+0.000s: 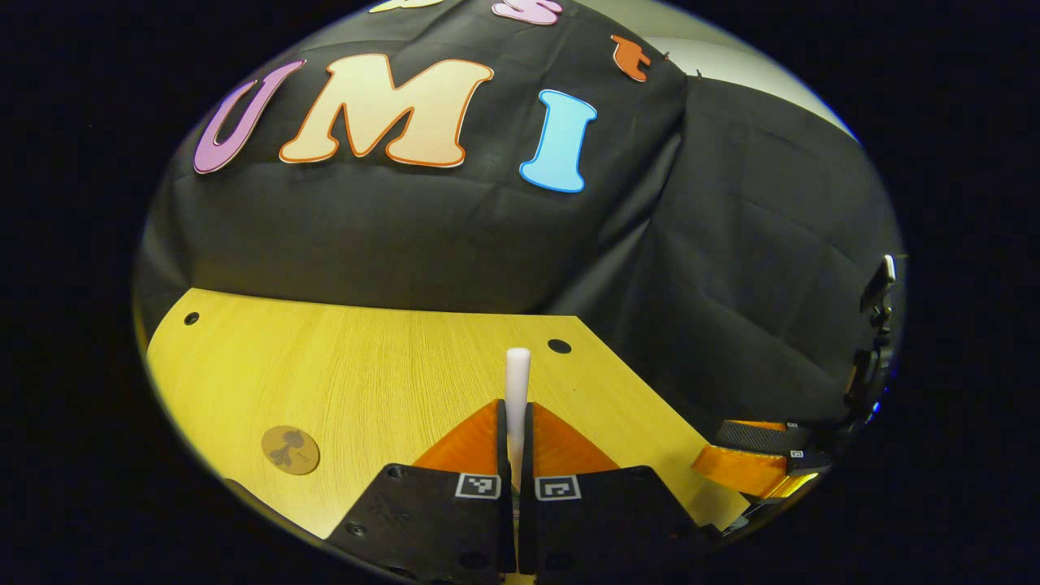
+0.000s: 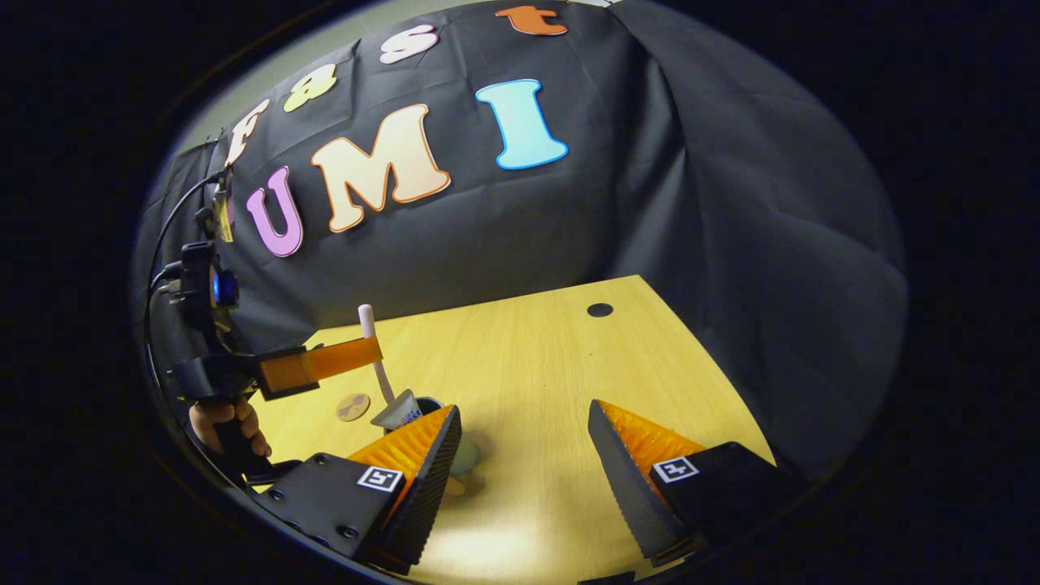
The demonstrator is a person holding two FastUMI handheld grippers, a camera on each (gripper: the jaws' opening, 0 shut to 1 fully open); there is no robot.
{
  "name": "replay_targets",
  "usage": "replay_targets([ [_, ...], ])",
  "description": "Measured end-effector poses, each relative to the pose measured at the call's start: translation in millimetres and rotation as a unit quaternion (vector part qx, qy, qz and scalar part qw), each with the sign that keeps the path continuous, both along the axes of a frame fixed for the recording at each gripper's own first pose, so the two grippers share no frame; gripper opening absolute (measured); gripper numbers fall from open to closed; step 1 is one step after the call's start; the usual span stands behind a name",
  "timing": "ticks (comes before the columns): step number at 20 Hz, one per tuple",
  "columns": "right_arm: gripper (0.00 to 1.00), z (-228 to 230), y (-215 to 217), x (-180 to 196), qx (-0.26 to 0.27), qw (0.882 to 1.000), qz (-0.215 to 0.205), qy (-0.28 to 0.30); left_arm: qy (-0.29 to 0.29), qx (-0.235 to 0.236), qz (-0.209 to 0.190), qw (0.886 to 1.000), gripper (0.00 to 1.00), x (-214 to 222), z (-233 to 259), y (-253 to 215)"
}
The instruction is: Put the toothbrush and toothpaste on the desktop into the cup, then pick up the cup and place it on the coaster on the desktop.
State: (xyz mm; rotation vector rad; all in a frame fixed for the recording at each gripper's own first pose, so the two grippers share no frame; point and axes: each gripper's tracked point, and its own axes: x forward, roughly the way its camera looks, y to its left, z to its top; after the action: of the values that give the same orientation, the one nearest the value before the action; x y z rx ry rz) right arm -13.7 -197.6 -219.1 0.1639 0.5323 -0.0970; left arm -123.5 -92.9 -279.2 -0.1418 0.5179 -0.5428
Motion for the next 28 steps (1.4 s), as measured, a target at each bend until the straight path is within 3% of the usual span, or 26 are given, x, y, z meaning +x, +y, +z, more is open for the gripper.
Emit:
replay_targets([
  [4,0.95,-12,18,5,0.019,0.999,0.036,0.026,0.020,0.006,-0.002,1.000,0.04,-23,-10,4],
  [7,0.97,-26,40,0,0.040,0.993,0.079,0.076,0.040,-0.003,0.001,0.999,0.06,-39,-14,8],
  [8,0.99,-30,49,-5,0.044,0.989,0.098,0.099,0.042,-0.009,0.004,0.999,0.14,-43,-14,9],
  [12,0.99,-47,74,-9,0.034,0.976,0.142,0.159,0.015,0.008,0.038,0.999,0.85,-43,-3,41],
  [13,0.98,-53,78,-9,0.027,0.972,0.148,0.180,0.007,0.011,0.047,0.999,0.93,-43,2,52],
  [18,0.99,-87,98,-3,-0.015,0.950,0.173,0.261,-0.004,0.025,0.090,0.996,0.95,-42,8,114],
  [19,0.94,-91,103,-2,-0.016,0.945,0.176,0.277,-0.007,0.030,0.099,0.995,0.95,-42,10,128],
  [20,0.99,-99,107,1,-0.016,0.940,0.176,0.291,-0.007,0.034,0.106,0.994,0.95,-43,10,141],
  [23,0.94,-118,111,3,-0.029,0.926,0.170,0.336,-0.006,0.045,0.130,0.990,0.95,-43,9,181],
  [25,0.99,-130,111,6,-0.038,0.918,0.166,0.359,-0.003,0.049,0.148,0.988,0.95,-45,9,206],
  [26,0.94,-136,112,6,-0.041,0.913,0.166,0.371,0.001,0.053,0.158,0.986,0.95,-47,7,218],
  [27,0.99,-142,113,5,-0.043,0.908,0.166,0.382,0.003,0.056,0.167,0.984,0.95,-49,6,230],
  [28,0.97,-146,113,3,-0.044,0.903,0.166,0.393,0.005,0.058,0.176,0.983,0.95,-51,4,239],
])
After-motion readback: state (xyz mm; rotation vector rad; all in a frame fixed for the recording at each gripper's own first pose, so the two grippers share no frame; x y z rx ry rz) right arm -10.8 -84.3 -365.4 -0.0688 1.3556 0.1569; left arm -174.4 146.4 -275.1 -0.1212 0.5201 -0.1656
